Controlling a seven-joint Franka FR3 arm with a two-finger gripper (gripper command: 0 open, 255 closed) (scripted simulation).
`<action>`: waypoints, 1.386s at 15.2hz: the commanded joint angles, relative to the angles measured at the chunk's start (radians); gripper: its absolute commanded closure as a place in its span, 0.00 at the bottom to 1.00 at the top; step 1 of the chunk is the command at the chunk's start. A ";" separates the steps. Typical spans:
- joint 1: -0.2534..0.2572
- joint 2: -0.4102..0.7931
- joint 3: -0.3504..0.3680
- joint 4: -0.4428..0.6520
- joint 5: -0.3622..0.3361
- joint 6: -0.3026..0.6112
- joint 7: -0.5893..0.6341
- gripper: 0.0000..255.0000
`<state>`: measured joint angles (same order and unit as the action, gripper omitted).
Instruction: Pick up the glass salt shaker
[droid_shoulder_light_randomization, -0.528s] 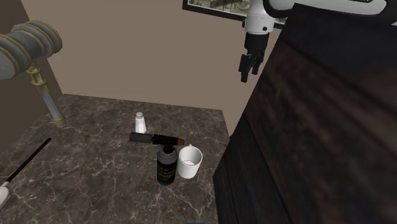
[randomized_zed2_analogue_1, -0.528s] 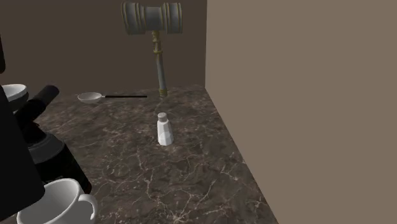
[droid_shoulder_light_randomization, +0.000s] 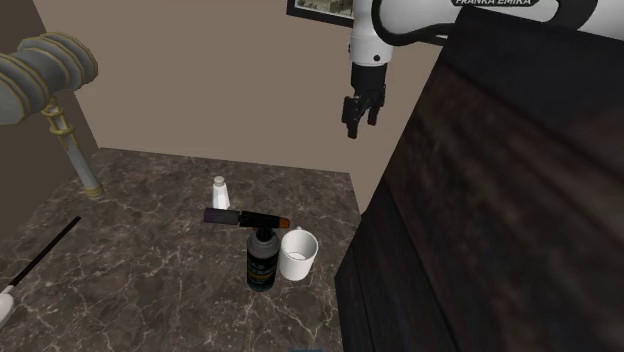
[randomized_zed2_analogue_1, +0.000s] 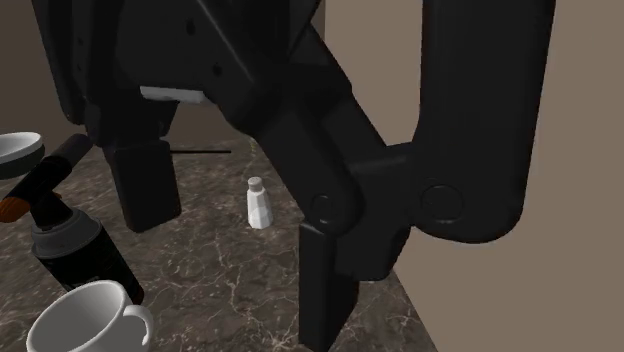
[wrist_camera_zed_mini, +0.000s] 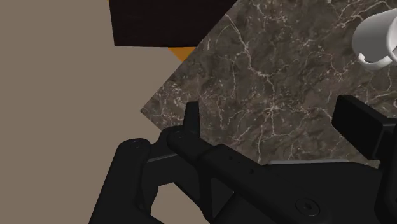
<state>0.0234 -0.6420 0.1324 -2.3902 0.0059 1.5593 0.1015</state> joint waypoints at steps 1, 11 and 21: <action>0.009 0.064 0.037 0.020 0.017 0.045 0.043 0.00; 0.033 0.412 0.181 0.184 0.010 0.221 0.235 0.00; 0.090 0.813 0.260 0.480 -0.121 0.288 0.442 0.00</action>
<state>0.1056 0.1220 0.3900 -1.9489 -0.0950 1.8423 0.5246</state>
